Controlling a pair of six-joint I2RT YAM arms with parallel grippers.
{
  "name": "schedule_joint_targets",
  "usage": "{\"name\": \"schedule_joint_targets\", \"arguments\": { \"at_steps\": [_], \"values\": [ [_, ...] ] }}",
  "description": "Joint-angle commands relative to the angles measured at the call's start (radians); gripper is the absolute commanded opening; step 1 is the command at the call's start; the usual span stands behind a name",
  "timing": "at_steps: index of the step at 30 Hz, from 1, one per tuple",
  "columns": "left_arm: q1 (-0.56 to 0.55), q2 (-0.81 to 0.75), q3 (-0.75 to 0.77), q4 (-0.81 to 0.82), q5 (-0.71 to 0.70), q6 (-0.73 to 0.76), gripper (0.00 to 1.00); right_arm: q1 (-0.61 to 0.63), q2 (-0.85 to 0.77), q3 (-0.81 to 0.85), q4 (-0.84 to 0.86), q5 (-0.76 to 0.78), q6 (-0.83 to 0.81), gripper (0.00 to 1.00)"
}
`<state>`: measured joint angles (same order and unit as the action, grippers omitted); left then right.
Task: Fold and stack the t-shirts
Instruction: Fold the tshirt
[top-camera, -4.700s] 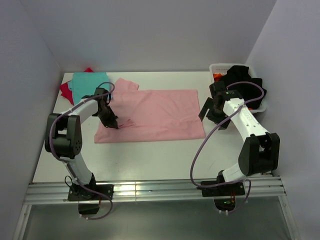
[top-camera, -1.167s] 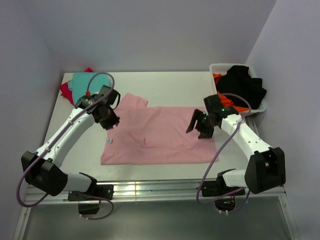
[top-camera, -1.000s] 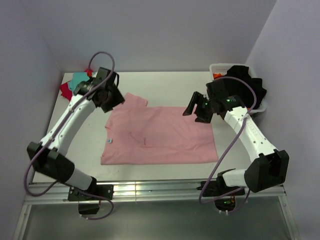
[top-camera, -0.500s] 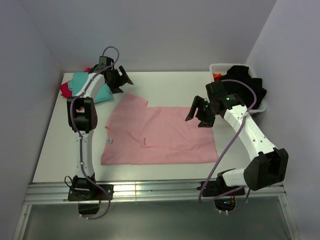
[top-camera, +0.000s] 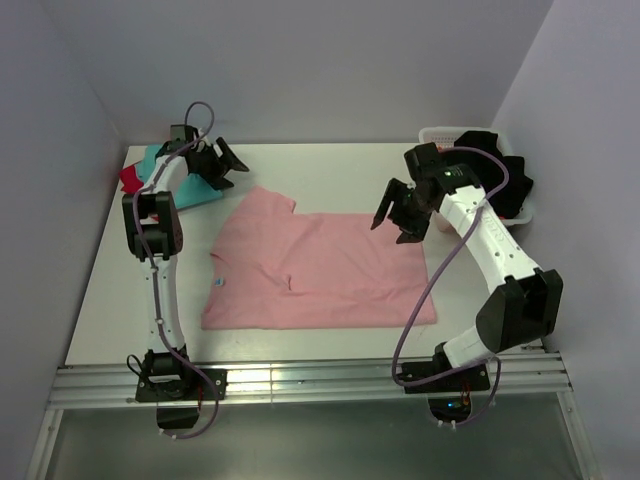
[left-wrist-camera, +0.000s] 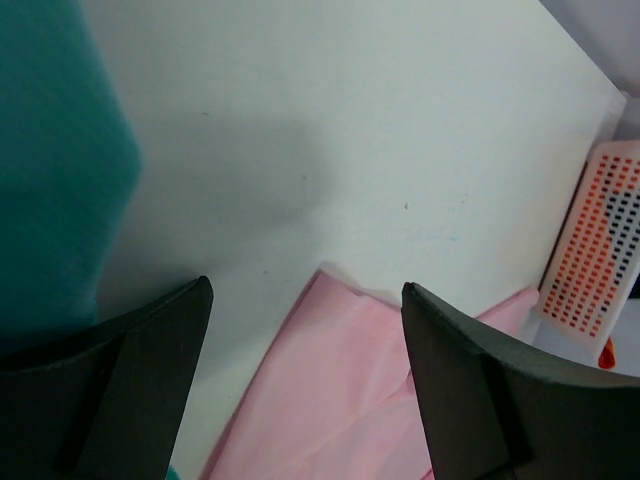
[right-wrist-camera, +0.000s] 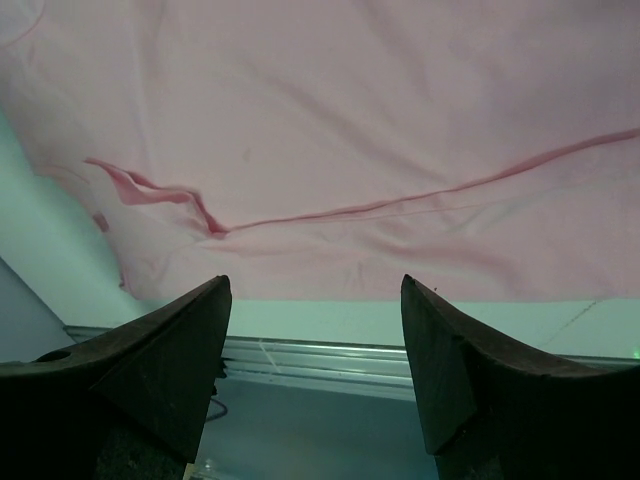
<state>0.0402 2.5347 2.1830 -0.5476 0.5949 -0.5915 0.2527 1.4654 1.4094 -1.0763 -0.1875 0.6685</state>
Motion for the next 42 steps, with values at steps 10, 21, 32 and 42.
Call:
{"name": "schedule_joint_targets", "arguments": {
  "at_steps": [10, 21, 32, 42],
  "values": [
    [-0.071, -0.088, -0.258, 0.023, 0.016, 0.122, 0.8, -0.006, 0.102, 0.137, -0.027, 0.01, 0.031, 0.75],
    [-0.122, -0.051, -0.229, -0.015, -0.064, 0.133, 0.69, -0.029, 0.085, 0.065, 0.003, 0.04, -0.009, 0.75],
    [-0.118, -0.074, -0.253, -0.058, -0.207, 0.128, 0.0, -0.141, 0.317, 0.149, 0.058, 0.15, -0.086, 0.73],
    [-0.095, -0.163, -0.301, -0.057, -0.224, 0.125, 0.0, -0.207, 0.725, 0.603, -0.063, 0.388, -0.084, 0.71]
  ]
}}
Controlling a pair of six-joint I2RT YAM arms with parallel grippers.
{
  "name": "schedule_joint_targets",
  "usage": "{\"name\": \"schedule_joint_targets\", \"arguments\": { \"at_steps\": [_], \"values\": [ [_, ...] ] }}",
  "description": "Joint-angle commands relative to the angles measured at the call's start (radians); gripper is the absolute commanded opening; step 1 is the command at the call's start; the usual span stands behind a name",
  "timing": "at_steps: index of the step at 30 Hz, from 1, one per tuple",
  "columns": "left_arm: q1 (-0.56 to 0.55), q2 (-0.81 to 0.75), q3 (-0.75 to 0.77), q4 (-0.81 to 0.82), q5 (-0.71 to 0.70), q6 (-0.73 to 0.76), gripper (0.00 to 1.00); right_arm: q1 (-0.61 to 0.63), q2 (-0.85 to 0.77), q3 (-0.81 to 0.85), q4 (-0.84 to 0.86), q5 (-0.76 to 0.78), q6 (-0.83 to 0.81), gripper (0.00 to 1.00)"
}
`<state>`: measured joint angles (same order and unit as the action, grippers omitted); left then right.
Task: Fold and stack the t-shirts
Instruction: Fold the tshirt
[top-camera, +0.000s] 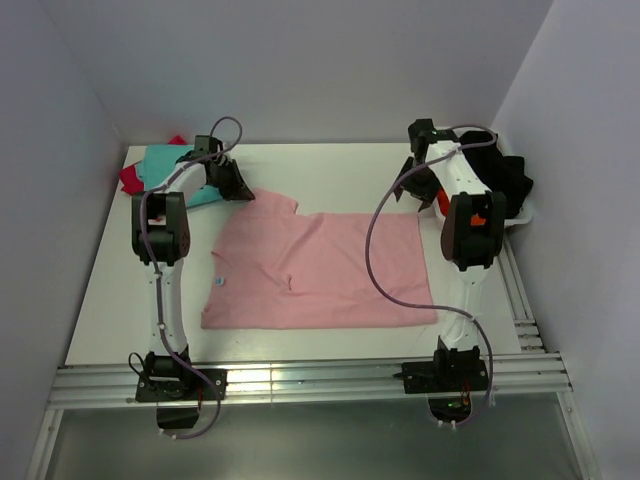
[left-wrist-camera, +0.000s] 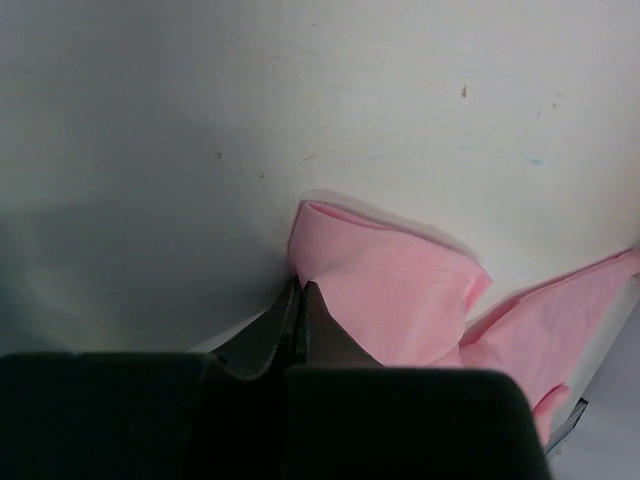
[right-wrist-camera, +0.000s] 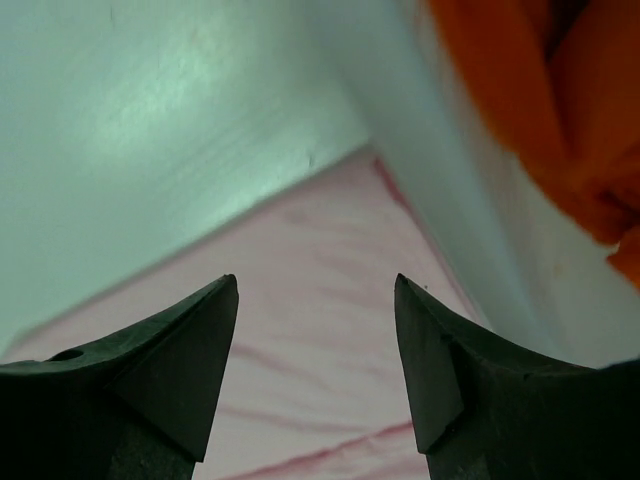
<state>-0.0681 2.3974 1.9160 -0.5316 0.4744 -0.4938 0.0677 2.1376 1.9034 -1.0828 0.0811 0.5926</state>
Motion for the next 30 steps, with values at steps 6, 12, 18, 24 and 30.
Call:
{"name": "schedule_joint_targets", "arguments": {
  "at_steps": [6, 12, 18, 24, 30],
  "values": [
    [0.024, -0.092, -0.075, -0.074, -0.12, 0.027, 0.0, -0.045, 0.159, 0.165, -0.068, 0.187, 0.001, 0.68],
    [0.027, -0.121, -0.11, -0.093, -0.14, 0.037, 0.0, -0.046, 0.162, 0.066, -0.022, 0.184, 0.018, 0.65],
    [0.027, -0.144, -0.132, -0.107, -0.158, 0.046, 0.0, -0.046, 0.176, 0.029, 0.006, 0.206, 0.012, 0.63],
    [0.027, -0.178, -0.166, -0.113, -0.171, 0.049, 0.0, -0.046, 0.237, 0.075, 0.001, 0.224, -0.004, 0.63],
    [0.027, -0.21, -0.207, -0.11, -0.178, 0.051, 0.0, -0.046, 0.317, 0.152, -0.051, 0.241, -0.03, 0.64]
  ]
}}
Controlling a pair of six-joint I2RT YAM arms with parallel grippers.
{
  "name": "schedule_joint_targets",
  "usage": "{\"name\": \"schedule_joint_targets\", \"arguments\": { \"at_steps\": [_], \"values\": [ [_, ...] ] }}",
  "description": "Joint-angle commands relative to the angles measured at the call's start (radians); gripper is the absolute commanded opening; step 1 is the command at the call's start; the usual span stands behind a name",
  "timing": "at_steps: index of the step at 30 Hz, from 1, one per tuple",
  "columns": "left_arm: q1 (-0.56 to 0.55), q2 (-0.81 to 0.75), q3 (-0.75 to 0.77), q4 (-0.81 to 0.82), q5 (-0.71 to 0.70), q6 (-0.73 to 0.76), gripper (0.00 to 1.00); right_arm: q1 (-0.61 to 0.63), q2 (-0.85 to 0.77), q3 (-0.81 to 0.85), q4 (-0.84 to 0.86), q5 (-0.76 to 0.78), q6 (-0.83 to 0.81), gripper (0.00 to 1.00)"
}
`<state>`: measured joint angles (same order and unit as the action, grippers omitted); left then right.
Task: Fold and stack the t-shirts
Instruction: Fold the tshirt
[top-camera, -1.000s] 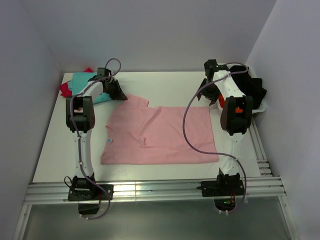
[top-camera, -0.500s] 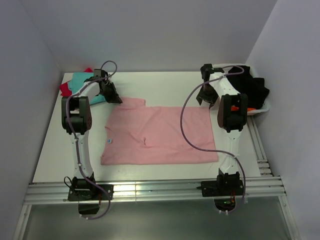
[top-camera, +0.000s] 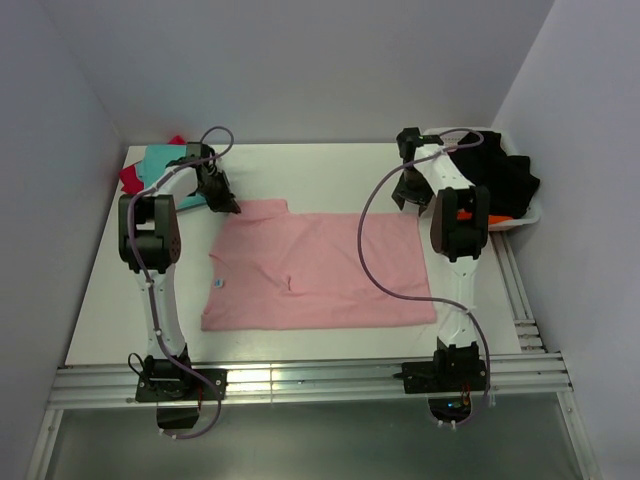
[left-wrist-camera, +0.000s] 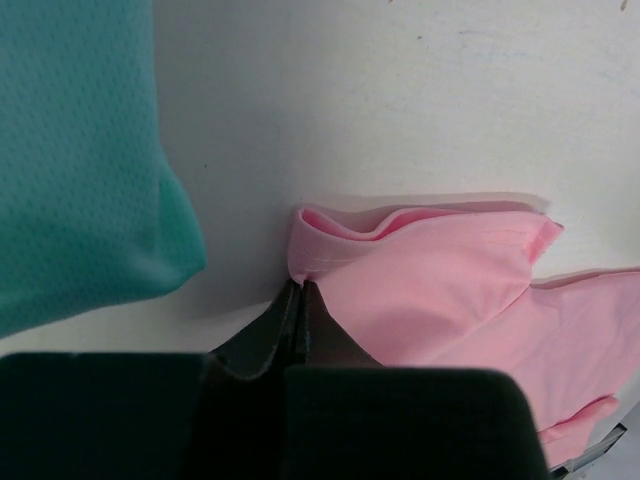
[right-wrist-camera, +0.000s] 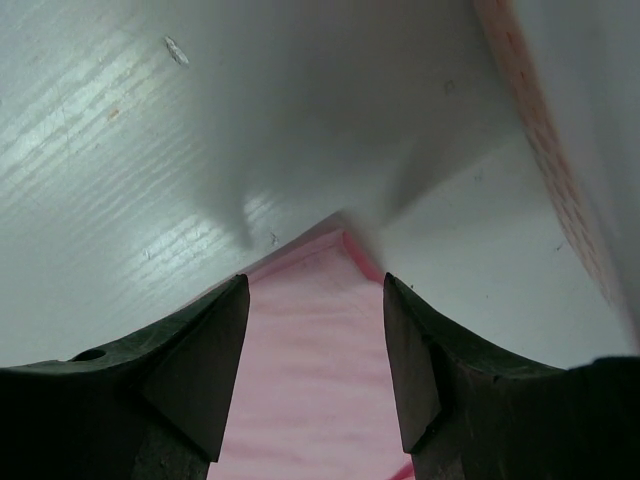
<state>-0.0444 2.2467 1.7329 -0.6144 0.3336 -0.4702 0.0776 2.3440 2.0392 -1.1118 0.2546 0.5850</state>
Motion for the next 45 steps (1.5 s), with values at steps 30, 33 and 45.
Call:
{"name": "schedule_joint_targets", "arguments": {
  "at_steps": [30, 33, 45],
  "values": [
    [0.003, -0.075, -0.09, 0.027, -0.056, 0.005, 0.0, -0.055, 0.164, 0.049, -0.16, 0.065, -0.109, 0.68],
    [0.003, -0.076, -0.105, 0.035, -0.057, 0.005, 0.0, -0.052, 0.149, 0.033, -0.158, 0.048, -0.111, 0.66],
    [0.005, -0.078, -0.108, 0.027, -0.065, 0.025, 0.0, -0.061, 0.023, -0.146, -0.125, -0.084, -0.166, 0.58]
  ]
}}
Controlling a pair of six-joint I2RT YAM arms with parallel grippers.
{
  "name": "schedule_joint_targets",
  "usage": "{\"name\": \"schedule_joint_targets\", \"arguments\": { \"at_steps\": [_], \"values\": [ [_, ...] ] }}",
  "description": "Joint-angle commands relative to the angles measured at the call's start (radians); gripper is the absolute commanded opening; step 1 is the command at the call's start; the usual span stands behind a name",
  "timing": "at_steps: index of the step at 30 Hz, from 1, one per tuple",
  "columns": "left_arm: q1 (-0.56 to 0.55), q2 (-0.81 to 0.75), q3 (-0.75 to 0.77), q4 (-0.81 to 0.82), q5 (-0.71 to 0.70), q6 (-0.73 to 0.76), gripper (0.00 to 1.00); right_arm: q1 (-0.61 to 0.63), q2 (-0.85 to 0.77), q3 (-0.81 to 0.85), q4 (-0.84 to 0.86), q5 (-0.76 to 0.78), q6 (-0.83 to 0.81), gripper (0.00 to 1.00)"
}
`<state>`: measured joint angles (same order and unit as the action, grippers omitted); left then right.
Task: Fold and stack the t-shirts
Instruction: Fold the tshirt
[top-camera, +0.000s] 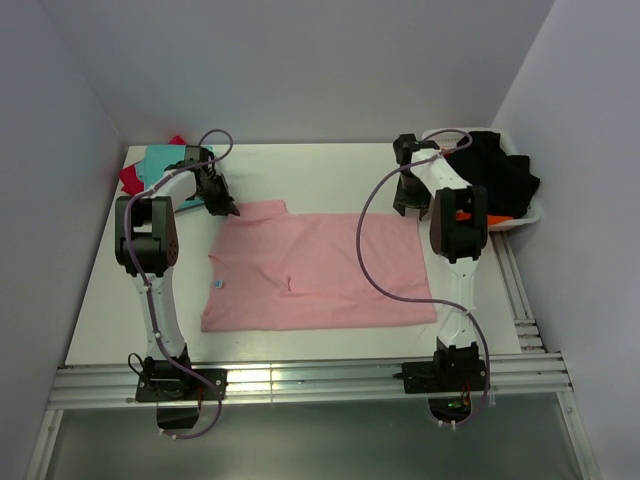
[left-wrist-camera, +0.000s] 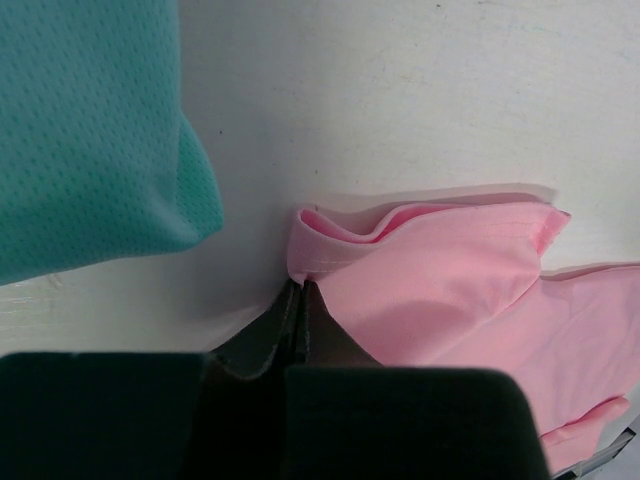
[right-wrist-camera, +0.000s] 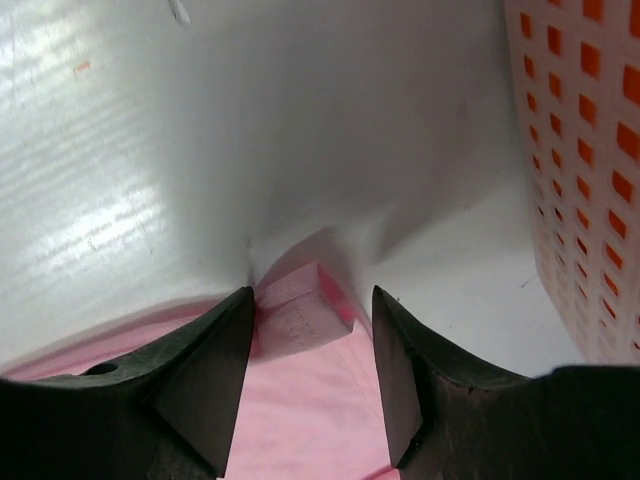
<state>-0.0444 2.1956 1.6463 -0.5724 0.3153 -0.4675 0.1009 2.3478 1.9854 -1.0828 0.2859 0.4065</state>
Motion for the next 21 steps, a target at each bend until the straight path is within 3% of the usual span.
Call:
{"name": "schedule_joint_targets", "arguments": {
  "at_steps": [1, 8, 15, 21],
  "values": [
    [0.005, -0.028, -0.025, -0.015, -0.05, 0.026, 0.0, -0.084, 0.019, -0.088, -0.151, -0.134, 0.009, 0.57],
    [0.009, -0.027, -0.025, -0.026, -0.051, 0.035, 0.0, -0.093, 0.057, -0.028, -0.174, -0.123, 0.023, 0.23],
    [0.017, -0.028, -0.022, -0.029, -0.053, 0.036, 0.0, -0.095, 0.062, -0.036, -0.174, -0.111, 0.026, 0.0],
    [0.018, -0.08, -0.013, -0.017, -0.068, 0.021, 0.0, -0.093, 0.059, 0.012, -0.181, -0.117, 0.023, 0.0]
  ]
}}
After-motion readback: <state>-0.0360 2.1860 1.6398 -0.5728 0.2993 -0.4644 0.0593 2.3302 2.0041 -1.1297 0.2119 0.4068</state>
